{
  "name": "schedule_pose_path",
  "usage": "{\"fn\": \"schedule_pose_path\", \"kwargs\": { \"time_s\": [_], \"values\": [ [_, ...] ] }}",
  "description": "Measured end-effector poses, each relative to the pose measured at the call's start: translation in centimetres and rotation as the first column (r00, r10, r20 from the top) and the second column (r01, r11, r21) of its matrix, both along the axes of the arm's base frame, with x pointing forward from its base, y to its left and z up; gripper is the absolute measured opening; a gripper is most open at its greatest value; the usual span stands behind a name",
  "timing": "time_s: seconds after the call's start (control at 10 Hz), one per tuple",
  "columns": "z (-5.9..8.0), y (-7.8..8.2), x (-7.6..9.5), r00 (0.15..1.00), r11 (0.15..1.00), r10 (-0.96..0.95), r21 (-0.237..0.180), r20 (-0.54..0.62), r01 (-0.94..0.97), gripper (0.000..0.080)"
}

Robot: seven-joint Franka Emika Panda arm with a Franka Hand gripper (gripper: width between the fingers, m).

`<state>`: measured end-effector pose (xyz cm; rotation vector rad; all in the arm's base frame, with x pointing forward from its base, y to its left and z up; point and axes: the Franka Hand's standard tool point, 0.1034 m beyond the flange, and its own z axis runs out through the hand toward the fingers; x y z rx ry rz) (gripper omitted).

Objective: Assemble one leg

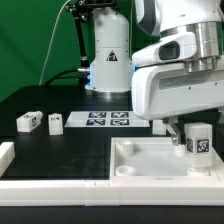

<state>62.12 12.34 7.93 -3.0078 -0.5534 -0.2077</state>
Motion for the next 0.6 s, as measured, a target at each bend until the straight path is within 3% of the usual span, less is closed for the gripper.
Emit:
{"fn": "schedule_pose_path", "kwargs": {
  "time_s": [0.2,0.5,0.6],
  "values": [
    [0.5,-0.2,0.6,0.994,1.0,0.003,-0.014,-0.109,-0.005,0.0649],
    [0.5,-0.8,1.5,0.998,1.0,0.014,-0.01,-0.069,-0.014,0.0649],
    [0.5,-0.7,1.5,0.997,1.0,0.013,-0.01,-0.069,-0.014,0.0515]
  ]
}}
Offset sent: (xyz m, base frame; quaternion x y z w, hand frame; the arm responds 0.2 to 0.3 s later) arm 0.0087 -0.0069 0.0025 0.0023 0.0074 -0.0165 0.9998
